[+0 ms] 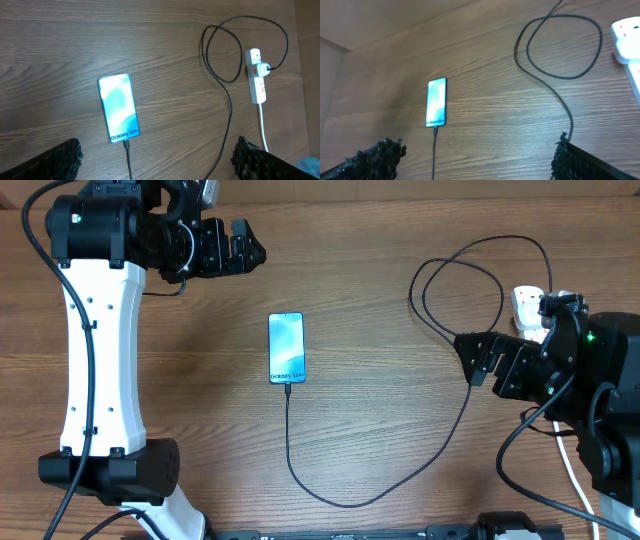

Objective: Plug charger to phone and switch on socket

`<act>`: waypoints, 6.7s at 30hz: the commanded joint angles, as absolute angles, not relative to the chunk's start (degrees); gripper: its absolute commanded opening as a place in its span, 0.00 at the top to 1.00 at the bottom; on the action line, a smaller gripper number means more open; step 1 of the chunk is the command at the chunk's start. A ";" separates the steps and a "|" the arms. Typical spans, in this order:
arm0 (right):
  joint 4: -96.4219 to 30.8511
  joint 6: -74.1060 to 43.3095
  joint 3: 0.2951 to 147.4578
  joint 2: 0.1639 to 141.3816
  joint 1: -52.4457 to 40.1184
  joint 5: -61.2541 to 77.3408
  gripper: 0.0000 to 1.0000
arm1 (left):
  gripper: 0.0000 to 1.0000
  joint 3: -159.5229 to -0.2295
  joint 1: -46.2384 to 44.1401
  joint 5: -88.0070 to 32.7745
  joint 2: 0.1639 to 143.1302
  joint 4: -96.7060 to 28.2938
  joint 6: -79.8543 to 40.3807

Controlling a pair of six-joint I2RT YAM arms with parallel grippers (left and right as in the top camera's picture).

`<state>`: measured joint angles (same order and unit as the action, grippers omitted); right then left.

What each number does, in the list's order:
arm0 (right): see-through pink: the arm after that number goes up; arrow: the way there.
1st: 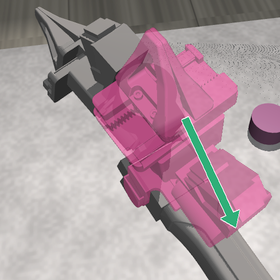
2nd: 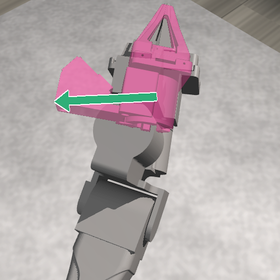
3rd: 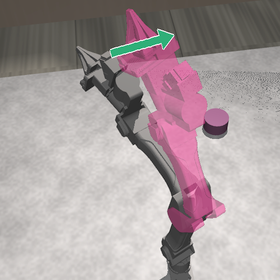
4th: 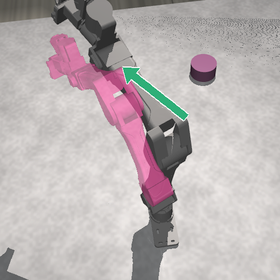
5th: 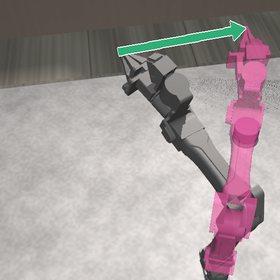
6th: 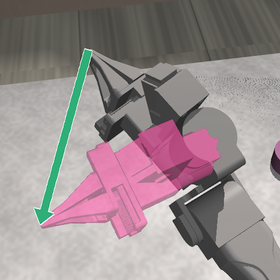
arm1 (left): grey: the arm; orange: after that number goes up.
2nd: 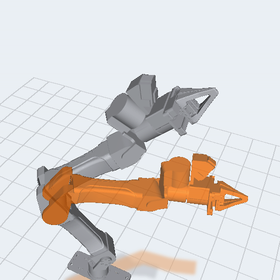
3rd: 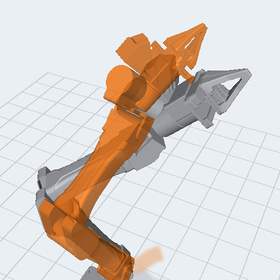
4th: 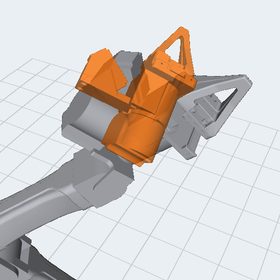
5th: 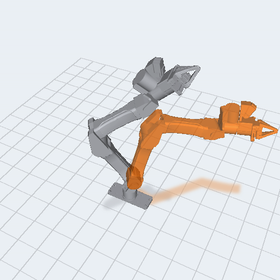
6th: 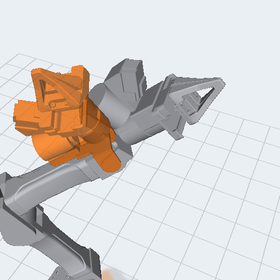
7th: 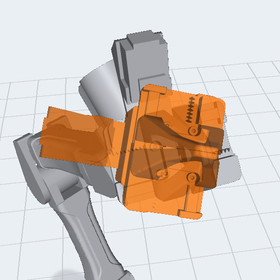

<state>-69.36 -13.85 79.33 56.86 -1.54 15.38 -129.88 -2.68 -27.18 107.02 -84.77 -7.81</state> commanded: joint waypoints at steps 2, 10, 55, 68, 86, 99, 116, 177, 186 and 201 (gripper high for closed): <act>-68.64 -12.97 80.55 56.75 -1.87 11.90 0.00 | 0.01 -130.17 -3.03 -26.39 106.06 -84.84 -7.75; -56.60 -8.54 74.35 52.23 -1.69 8.19 0.00 | 0.01 -130.17 -3.01 -26.39 106.06 -84.84 -7.75; -4.01 -7.25 0.45 0.12 -1.89 7.75 0.00 | 0.00 -130.17 -3.03 -26.39 106.06 -84.84 -7.75; -3.99 -7.22 0.45 0.16 -1.87 7.75 0.00 | 0.00 -130.17 -3.03 -26.39 106.06 -84.84 -7.75; -3.99 -7.22 0.45 0.16 -1.87 7.73 0.00 | 0.00 -130.15 -3.05 -26.39 106.72 -84.82 -7.75; -3.99 -7.22 0.45 0.16 -1.87 7.75 0.00 | 0.00 -129.19 -3.51 -25.56 102.00 -84.29 -7.53; -3.99 -7.22 0.45 0.16 -1.87 7.75 0.00 | 0.00 -81.91 -3.51 -5.17 65.89 -54.04 -7.27; -3.99 -7.22 0.45 0.16 -1.87 7.73 0.00 | 0.00 -0.27 -2.20 -7.49 0.23 -3.81 14.76; -3.99 -7.22 0.45 0.16 -1.87 7.75 0.00 | 0.00 -0.27 -2.20 -7.49 0.25 -3.81 14.76; -3.99 -7.22 0.45 0.16 -1.87 7.73 0.00 | 0.00 -0.27 -2.22 -7.49 0.25 -3.79 14.79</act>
<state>-4.19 -7.42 1.06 0.78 -1.54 8.51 -0.56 -2.57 -8.27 0.84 -3.64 16.01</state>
